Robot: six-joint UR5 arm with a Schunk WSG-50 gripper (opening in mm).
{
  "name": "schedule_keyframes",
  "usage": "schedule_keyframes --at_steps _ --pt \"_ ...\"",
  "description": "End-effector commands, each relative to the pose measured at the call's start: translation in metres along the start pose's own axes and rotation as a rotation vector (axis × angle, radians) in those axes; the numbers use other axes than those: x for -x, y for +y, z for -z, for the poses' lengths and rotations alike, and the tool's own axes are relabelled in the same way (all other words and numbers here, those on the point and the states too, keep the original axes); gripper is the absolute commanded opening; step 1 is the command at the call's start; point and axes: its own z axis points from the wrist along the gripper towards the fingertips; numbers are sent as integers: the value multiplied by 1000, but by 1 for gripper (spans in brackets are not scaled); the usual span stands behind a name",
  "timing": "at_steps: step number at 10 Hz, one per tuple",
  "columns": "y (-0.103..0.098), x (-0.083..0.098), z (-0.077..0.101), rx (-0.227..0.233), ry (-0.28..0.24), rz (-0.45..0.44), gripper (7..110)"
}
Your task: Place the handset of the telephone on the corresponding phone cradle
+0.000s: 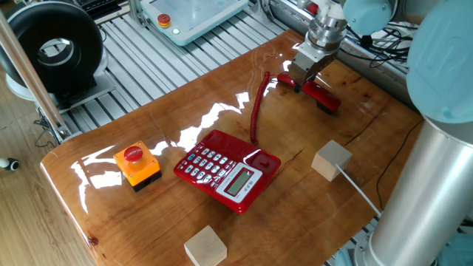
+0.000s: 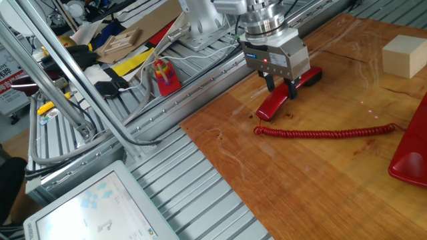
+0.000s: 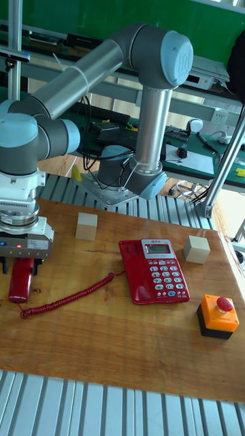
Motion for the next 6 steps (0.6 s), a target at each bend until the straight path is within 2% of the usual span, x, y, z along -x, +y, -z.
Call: schedule_keyframes --at_steps 1,2,4,6 --pt "3 30 3 14 -116 30 66" --pt "1 27 3 9 -103 27 88" --pt "-2 15 2 -5 -57 18 88" --pt "-3 15 2 -6 -53 15 88"
